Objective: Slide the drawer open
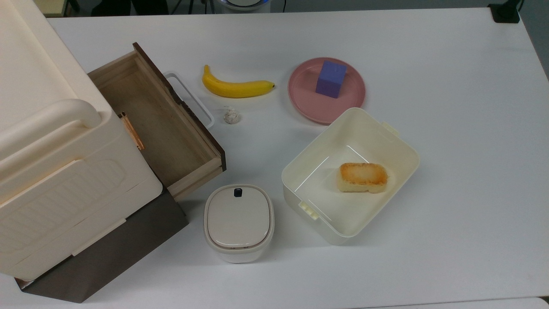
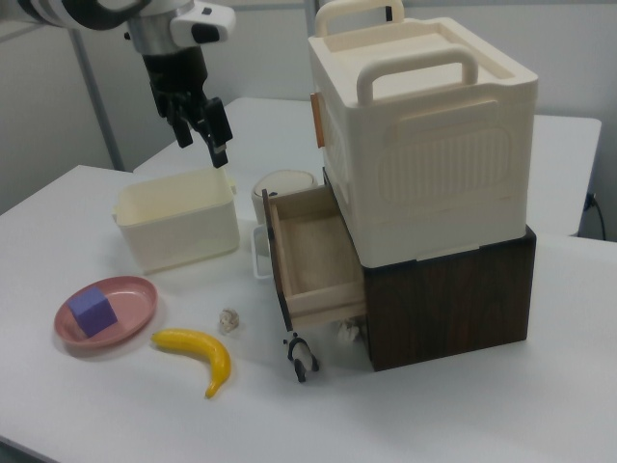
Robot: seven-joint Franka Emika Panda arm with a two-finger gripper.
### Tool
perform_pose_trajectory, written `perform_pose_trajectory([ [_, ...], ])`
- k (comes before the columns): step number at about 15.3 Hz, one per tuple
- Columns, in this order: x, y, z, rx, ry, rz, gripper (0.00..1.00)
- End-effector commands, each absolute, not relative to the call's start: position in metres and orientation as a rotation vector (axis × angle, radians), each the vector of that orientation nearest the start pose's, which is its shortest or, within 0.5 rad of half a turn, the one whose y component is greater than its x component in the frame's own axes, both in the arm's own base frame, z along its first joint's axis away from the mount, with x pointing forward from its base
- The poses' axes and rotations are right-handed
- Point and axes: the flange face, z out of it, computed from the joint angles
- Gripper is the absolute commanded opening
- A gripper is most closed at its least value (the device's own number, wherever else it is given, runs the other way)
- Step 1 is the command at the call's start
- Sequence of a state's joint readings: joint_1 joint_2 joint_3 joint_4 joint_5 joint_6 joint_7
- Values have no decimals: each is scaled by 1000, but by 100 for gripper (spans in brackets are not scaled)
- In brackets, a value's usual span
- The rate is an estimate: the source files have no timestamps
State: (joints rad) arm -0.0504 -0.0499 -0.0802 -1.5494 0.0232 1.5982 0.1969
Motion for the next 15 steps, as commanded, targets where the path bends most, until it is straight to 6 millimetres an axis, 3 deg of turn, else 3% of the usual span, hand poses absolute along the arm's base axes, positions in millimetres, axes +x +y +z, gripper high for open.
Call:
perform_pose_trajectory([
  [1, 523, -78, 676, -3047, 410, -161, 100],
  [8, 542, -72, 662, -3053, 378, -256, 100],
  [15, 539, -72, 663, -3051, 400, -244, 100],
])
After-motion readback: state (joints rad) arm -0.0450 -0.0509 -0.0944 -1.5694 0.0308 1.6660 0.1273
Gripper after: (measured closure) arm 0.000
